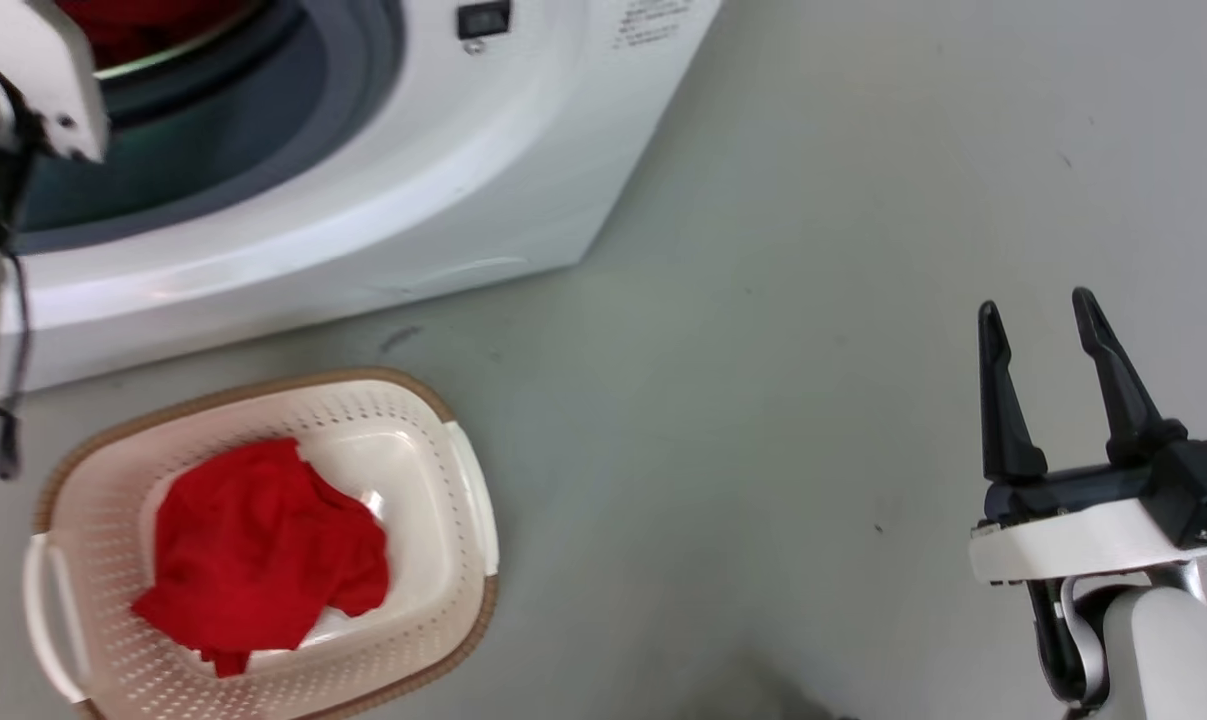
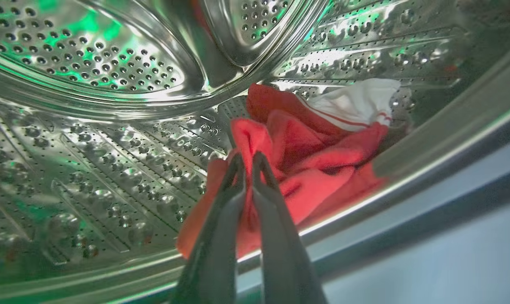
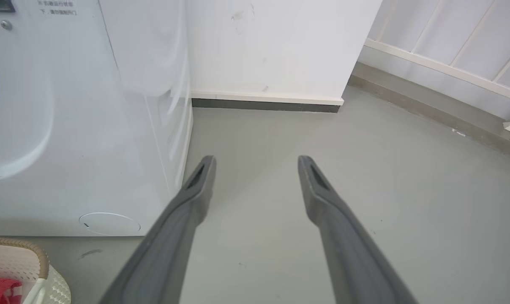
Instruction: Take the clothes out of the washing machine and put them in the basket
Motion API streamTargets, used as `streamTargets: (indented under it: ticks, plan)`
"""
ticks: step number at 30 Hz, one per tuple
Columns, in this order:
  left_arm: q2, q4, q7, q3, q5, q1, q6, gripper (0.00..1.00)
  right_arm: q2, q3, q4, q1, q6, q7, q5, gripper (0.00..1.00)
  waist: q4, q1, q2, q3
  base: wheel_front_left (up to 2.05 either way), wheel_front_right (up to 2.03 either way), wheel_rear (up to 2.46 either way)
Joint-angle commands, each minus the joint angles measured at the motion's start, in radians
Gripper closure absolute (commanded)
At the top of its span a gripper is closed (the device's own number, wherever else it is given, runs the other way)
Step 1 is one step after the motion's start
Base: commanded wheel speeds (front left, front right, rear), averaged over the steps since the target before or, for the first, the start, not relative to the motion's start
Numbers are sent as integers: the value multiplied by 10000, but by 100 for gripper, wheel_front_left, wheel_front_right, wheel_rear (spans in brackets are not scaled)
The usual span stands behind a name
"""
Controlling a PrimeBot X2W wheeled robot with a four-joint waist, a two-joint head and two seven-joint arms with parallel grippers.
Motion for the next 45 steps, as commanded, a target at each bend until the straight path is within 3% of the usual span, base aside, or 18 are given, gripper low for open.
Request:
streamTargets:
  ticks: [1,11,17,22,32,37,45]
  plan:
    - [-116,-45,-319,-36,-79,386,-13,100,-7,-91,40,151,-7,-20,-97,0,582,0,0,-750,0,0,0]
    - [-731,-588,-2215,-118,-302,2440,247,100,-6,-466,272,606,-8,-20,-594,0,1308,0,0,-2294,0,0,0]
    - [-838,-1438,-2671,102,-515,3417,475,100,-7,-484,302,849,-7,-20,-699,0,1497,0,0,-2877,0,0,0]
    - [-694,-3207,-2821,512,-439,4475,1055,100,-4,-553,358,1103,-7,-20,-741,0,1650,0,0,-3436,0,0,0]
    - [-621,-8122,-2827,1641,180,6749,2161,100,-4,-719,426,1449,-7,-19,-821,0,2068,0,0,-4226,0,0,0]
    - [-538,-9819,-2819,1861,367,7489,2392,100,-4,-790,441,1518,-7,-19,-775,0,2196,0,0,-4380,0,0,0]
    - [-328,-11379,-2209,1550,380,8401,2584,100,-4,-883,433,1514,-7,-18,-740,0,2307,0,0,-4276,0,0,0]
